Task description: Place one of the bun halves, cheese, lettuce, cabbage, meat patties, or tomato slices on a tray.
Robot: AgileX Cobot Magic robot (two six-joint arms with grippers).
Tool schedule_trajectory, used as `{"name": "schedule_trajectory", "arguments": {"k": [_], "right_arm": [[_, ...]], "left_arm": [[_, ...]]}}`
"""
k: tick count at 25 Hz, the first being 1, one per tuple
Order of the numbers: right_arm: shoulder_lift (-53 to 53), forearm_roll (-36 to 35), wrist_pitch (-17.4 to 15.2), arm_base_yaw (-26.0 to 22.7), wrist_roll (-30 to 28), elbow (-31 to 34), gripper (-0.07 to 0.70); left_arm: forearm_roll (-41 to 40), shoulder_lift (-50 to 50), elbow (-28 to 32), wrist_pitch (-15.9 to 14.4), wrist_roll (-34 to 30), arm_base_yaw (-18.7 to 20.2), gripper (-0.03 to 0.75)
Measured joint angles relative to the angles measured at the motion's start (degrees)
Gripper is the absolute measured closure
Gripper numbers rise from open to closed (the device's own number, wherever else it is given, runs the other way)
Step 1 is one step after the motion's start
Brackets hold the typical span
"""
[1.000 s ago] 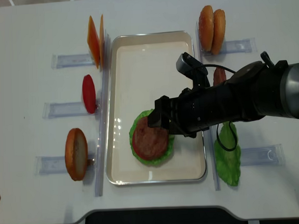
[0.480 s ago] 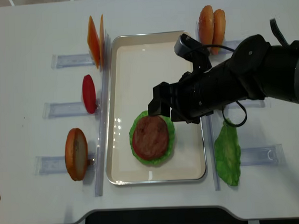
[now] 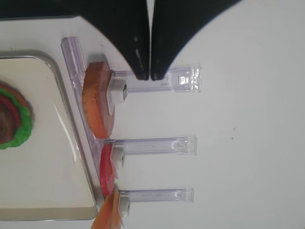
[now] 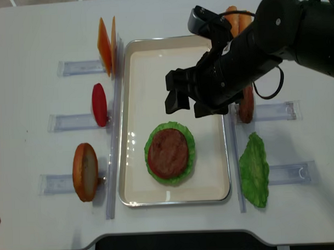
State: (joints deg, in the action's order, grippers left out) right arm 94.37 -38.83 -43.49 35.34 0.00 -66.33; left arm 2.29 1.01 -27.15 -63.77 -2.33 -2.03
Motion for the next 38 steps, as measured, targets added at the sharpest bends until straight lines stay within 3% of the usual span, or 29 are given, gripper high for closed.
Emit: {"name": "schedule_trajectory", "arguments": {"k": [6, 13, 18, 26, 38], "right_arm": [[0.0, 14.09, -11.27, 0.0, 9.5, -9.65, 0.124], [-0.12, 28.35, -25.07, 0.0, 14.8, -19.37, 0.124], [-0.54, 36.98, -26.11, 0.0, 15.83, -22.38, 0.124], [-0.58, 37.97, -26.28, -4.3, 13.32, -22.6, 0.124], [-0.58, 36.11, -26.35, -28.05, 2.7, -22.6, 0.124]], "left_arm": [[0.0, 0.0, 0.0, 0.0, 0.0, 0.0, 0.716], [0.0, 0.0, 0.0, 0.0, 0.0, 0.0, 0.716], [0.0, 0.0, 0.0, 0.0, 0.0, 0.0, 0.716], [0.0, 0.0, 0.0, 0.0, 0.0, 0.0, 0.716], [0.0, 0.0, 0.0, 0.0, 0.0, 0.0, 0.716]]}}
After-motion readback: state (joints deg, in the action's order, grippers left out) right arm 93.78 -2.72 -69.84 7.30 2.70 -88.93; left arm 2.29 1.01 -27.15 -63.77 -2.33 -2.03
